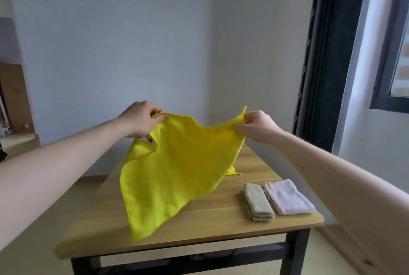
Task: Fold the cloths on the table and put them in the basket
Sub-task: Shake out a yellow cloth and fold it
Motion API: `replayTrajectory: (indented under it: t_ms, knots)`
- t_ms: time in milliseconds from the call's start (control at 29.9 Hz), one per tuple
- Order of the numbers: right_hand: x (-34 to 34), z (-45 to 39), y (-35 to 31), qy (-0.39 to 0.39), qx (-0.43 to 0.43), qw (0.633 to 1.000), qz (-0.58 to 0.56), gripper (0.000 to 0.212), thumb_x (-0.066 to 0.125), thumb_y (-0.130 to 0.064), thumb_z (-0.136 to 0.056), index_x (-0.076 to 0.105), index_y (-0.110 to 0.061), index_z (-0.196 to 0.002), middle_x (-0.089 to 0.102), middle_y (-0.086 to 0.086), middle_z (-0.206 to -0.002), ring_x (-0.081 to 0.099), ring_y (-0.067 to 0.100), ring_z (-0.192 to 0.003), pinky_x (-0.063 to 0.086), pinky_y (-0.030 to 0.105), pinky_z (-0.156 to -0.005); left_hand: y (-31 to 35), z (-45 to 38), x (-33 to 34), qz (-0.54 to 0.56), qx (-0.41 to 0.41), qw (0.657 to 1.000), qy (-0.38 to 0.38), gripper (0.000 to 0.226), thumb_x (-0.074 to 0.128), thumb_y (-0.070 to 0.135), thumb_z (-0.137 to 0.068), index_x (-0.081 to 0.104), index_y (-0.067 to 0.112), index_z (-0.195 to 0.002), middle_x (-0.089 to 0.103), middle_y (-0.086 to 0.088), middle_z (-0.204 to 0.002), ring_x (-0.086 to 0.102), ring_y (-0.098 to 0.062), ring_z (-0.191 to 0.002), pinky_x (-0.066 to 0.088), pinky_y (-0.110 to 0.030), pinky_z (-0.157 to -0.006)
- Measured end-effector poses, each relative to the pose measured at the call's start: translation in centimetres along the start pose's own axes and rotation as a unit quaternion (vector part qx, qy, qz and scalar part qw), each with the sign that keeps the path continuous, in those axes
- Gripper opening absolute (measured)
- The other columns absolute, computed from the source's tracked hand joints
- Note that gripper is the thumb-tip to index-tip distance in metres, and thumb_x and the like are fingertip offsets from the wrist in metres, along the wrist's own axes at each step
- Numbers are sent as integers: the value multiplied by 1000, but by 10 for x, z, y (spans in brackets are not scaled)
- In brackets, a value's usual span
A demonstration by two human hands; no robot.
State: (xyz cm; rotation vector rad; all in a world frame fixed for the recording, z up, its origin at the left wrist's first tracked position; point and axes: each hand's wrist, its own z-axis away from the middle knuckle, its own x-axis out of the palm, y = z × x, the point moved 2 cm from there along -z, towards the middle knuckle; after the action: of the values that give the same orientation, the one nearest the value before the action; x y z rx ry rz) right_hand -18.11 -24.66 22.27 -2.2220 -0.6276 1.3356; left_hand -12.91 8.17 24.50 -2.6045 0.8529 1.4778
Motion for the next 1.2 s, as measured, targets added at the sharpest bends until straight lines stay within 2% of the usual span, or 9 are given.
replayTrajectory:
  t_ms: [67, 134, 267, 468, 535, 702, 903, 1003, 1204]
  knots:
    - [2, 4, 4, -52, -1, 998, 35, 14, 75, -29, -81, 75, -23, -94, 69, 0, -92, 64, 17, -82, 46, 25, -66, 8, 4, 2, 40, 15, 995, -86, 36, 60, 39, -100, 69, 9, -82, 65, -6, -71, 62, -24, -68, 50, -38, -62]
    - [6, 6, 8, -93, -12, 993, 71, 13, 77, -31, -82, 76, -30, -95, 71, -3, -89, 67, 12, -74, 48, 20, -62, 12, 8, 3, 68, 20, 987, -142, 29, 62, 37, -99, 75, 15, -86, 73, -5, -77, 70, -21, -69, 59, -36, -59]
    - [13, 7, 16, -103, -6, 993, 62, 11, 73, -35, -89, 74, -26, -95, 74, -2, -65, 68, 6, -56, 53, 19, -56, 6, 5, 4, 28, 34, 984, -175, 24, 67, 45, -95, 74, 27, -80, 72, 1, -76, 71, -19, -70, 57, -34, -61]
    - [8, -5, 22, -52, 22, 998, 5, 11, 65, -29, -96, 72, -21, -96, 76, 4, -68, 74, 13, -60, 56, 21, -64, -27, 0, 13, -118, 16, 972, -201, 20, 74, 38, -90, 67, 33, -72, 66, 8, -74, 65, -19, -74, 48, -28, -63]
    - [6, -13, 20, -7, 26, 999, -25, 10, 65, -24, -96, 72, -18, -94, 77, 6, -72, 75, 16, -63, 57, 20, -60, -38, -5, 13, -158, -1, 974, -164, 23, 72, 39, -90, 61, 36, -70, 64, 9, -79, 61, -19, -81, 45, -28, -68]
    - [-1, -29, 15, 89, -16, 994, -62, 12, 63, -19, -96, 72, -20, -88, 75, 4, -89, 76, 23, -77, 62, 43, -82, -45, -15, -4, -113, -43, 992, 17, 11, 63, 40, -95, 73, 35, -96, 71, 2, -102, 62, -27, -94, 53, -36, -78]
    - [-10, -23, 17, 97, -33, 994, -42, 13, 61, -21, -96, 73, -23, -92, 74, 1, -94, 72, 24, -89, 59, 39, -85, -46, -13, -23, -68, -47, 994, 78, 14, 70, 47, -90, 76, 34, -94, 71, 6, -98, 63, -23, -94, 51, -34, -77]
    - [-7, -4, 29, 41, -44, 998, 0, 12, 63, -23, -96, 72, -25, -88, 75, -2, -91, 72, 19, -85, 56, 31, -78, -50, 6, -20, -44, -42, 998, 35, 19, 75, 52, -85, 75, 34, -81, 72, 10, -88, 65, -18, -88, 54, -35, -77]
    - [16, 49, 72, -132, -22, 990, 41, 13, 67, -27, -94, 73, -26, -83, 77, -5, -80, 75, 18, -76, 63, 41, -77, -57, 81, 22, -7, 17, 981, -192, 14, 79, 44, -84, 77, 33, -74, 71, 15, -71, 65, -6, -73, 51, -25, -68]
